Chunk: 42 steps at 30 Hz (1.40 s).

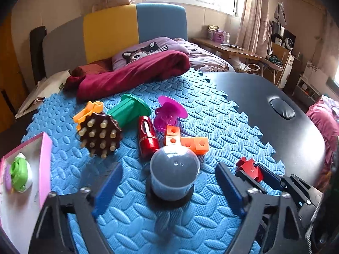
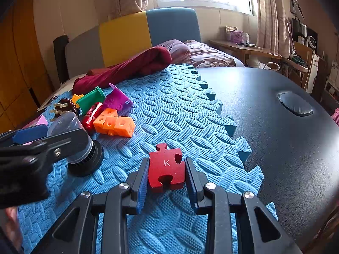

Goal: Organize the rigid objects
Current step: 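Grasp the clear-lidded black cup with the left gripper while the right holds the puzzle piece, then carry the black cup into the tray and open the left gripper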

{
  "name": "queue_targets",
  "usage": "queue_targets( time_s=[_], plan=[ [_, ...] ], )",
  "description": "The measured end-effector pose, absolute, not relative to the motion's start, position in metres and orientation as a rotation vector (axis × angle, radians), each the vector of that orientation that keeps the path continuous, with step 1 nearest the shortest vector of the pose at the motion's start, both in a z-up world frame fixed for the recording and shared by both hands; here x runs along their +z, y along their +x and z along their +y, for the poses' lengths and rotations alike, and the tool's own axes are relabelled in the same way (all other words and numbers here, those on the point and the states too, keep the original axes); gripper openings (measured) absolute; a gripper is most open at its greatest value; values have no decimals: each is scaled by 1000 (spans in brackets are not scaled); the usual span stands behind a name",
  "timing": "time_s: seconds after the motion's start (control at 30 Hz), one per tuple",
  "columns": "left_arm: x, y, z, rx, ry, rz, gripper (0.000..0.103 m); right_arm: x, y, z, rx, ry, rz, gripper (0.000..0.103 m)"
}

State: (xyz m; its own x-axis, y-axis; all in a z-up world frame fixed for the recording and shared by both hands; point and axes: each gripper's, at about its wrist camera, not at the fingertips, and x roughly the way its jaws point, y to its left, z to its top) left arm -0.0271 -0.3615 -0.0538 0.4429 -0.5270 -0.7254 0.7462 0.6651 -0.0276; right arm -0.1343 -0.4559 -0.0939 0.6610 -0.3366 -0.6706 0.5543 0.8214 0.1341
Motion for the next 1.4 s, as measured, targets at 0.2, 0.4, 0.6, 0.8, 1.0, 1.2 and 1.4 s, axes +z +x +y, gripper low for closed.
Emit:
queue_targets(
  time_s=[0.2,0.4,0.6,0.8,1.0,1.2,1.4],
  plan=[
    [-63,-27,-370,-810,359,758,44,-94,-134,-457,-515,345,679,32],
    [-64,-27,-364,-842,329,760,43,-94,-135,-456,-516,344,678,32],
    [-61,-27,-350,-842,291,776,43,-94,-136,-456,-516,345,676,32],
    [-56,-35,-329,-842,274,789,43,-94,-135,-455,-519,340,677,32],
    [-45,-41,-303,-848,247,798,43,-94,-134,-454,-523,334,681,32],
    [-36,-42,-280,-820,241,804,43,-94,-133,-454,-523,334,682,32],
    [-22,-32,-242,-731,204,780,43,-94,-132,-453,-528,325,688,32]
  ],
)
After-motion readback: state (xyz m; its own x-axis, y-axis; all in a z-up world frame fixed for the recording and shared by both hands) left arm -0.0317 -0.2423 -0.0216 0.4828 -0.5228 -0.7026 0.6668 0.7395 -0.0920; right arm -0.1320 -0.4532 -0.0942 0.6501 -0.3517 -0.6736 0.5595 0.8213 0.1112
